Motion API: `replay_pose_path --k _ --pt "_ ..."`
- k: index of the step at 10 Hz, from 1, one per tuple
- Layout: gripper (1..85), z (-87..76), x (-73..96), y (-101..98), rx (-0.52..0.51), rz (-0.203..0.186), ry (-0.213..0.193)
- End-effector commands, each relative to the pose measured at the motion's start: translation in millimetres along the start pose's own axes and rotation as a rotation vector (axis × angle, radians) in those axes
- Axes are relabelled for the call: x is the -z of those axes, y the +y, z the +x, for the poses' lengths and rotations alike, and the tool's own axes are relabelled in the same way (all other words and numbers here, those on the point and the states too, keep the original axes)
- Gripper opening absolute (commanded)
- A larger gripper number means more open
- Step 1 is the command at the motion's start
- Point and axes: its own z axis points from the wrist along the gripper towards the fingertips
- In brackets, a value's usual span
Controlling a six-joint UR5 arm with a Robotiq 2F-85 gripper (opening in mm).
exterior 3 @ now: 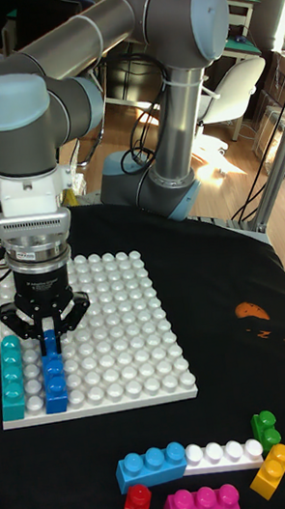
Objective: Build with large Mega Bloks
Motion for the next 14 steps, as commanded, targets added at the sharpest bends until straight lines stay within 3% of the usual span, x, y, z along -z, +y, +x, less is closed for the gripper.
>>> replay_pose_path --k 1,4,7,8,10,11,14 --pt "1.3 -5.6 7.5 1.1 -0.013 -0.005 0.002" --pt "1.3 -8.3 -11.1 0.0 -0.013 -0.001 -0.020" --pt "1.3 -6.1 -15.0 0.9 -0.009 -0.006 -0.025" --pt "2.0 -3.4 -9.3 -2.5 -0.005 -0.003 -0.020" --pt "12.0 1.0 25.9 -5.5 -0.003 -0.043 0.036" --pt "13.0 0.2 36.9 -6.0 -0.003 -0.050 0.048" --pt "12.7 -4.4 37.5 -1.5 -0.030 -0.036 0.049"
